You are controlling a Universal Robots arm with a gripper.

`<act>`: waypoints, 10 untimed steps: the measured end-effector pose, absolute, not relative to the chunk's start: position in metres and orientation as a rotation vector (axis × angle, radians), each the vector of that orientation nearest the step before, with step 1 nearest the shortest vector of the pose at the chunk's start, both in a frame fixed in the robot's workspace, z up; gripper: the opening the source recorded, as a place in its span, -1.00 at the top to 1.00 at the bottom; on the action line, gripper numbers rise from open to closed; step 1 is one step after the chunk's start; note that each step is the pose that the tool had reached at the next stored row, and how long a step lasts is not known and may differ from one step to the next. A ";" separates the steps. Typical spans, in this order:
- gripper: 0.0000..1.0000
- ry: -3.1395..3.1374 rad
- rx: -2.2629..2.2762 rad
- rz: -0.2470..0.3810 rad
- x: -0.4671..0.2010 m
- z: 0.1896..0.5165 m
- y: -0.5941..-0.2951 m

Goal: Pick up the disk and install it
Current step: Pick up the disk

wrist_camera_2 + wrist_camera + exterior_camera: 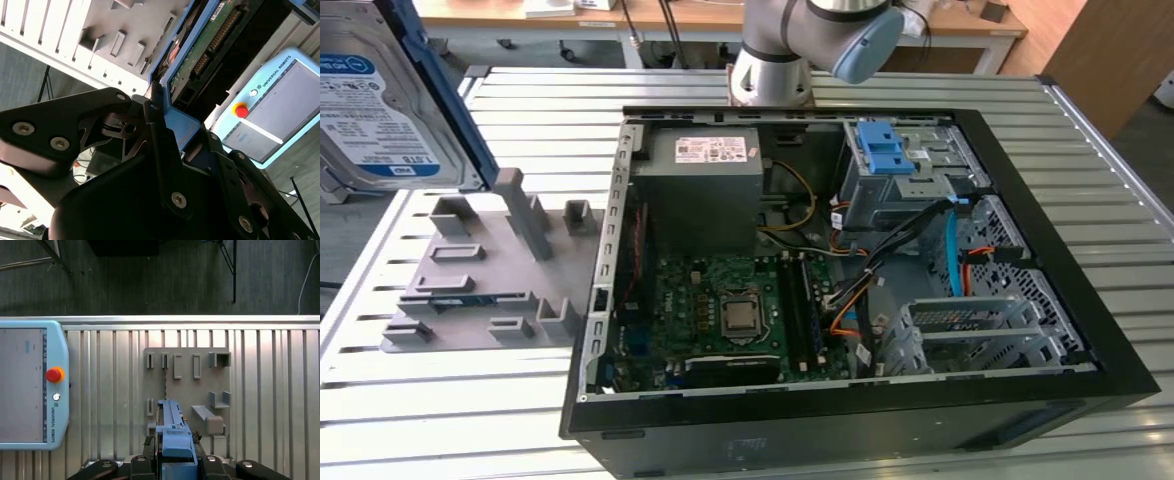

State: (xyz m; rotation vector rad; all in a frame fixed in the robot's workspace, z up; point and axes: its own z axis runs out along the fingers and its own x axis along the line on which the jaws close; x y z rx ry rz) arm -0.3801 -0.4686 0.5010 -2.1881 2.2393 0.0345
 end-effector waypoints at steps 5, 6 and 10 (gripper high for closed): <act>0.27 2.239 -2.188 0.034 -0.376 0.501 -0.471; 0.27 2.239 -2.188 0.035 -0.375 0.501 -0.471; 0.27 2.239 -2.189 0.035 -0.368 0.501 -0.471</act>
